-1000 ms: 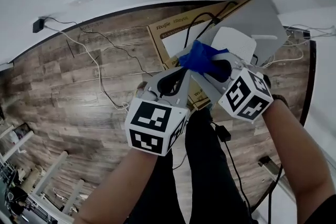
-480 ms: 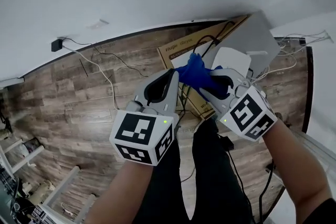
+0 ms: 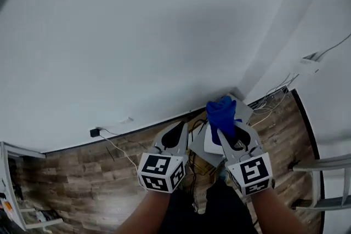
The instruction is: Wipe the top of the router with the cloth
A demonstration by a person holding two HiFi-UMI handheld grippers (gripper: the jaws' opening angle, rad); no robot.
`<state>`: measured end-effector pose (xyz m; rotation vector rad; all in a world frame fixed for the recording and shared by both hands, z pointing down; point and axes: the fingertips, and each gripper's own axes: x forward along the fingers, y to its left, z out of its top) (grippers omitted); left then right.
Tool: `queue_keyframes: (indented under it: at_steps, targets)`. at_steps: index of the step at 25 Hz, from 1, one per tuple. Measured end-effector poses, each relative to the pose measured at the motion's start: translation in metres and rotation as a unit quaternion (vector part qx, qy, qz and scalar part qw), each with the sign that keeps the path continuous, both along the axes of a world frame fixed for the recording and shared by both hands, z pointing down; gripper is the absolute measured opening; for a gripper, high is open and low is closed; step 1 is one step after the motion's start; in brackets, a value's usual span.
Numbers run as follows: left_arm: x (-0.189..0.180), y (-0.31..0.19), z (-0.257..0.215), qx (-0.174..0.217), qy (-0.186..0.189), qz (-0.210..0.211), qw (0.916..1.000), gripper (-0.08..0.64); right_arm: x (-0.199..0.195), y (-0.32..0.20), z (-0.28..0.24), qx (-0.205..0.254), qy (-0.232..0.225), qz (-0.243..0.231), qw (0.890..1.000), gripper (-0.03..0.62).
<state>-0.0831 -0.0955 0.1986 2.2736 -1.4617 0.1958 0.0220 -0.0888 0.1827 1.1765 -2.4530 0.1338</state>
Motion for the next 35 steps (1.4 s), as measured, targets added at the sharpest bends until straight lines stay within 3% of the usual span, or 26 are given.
queue_keyframes:
  at_steps: [5,9,13,19,24,31,35]
  targets:
    - [0.037,0.007,-0.107,0.088,-0.025,0.050,0.9945,0.000,0.031,0.006,-0.101,0.060,-0.052,0.110,0.991,0.114]
    - [0.046,0.015,-0.143,0.140,-0.032,0.035,0.9890,0.000,0.036,0.015,-0.127,0.092,-0.045,0.162,0.982,0.113]
    - [0.047,0.015,-0.162,0.172,-0.030,0.029,0.9842,0.000,0.035,0.019,-0.145,0.119,-0.036,0.183,0.975,0.109]
    - [0.044,0.006,-0.186,0.194,-0.040,0.033,0.9796,0.000,0.025,0.017,-0.159,0.121,-0.048,0.188,0.974,0.109]
    - [0.019,0.006,-0.206,0.218,-0.045,0.009,0.9749,0.000,0.013,0.027,-0.178,0.148,-0.032,0.175,0.973,0.109]
    - [0.010,0.009,-0.201,0.203,-0.044,0.013,0.9780,0.000,0.002,0.020,-0.170,0.119,-0.025,0.183,0.976,0.109]
    - [0.002,0.004,-0.199,0.203,-0.044,0.019,0.9781,0.000,-0.009,0.012,-0.182,0.135,-0.022,0.184,0.973,0.109]
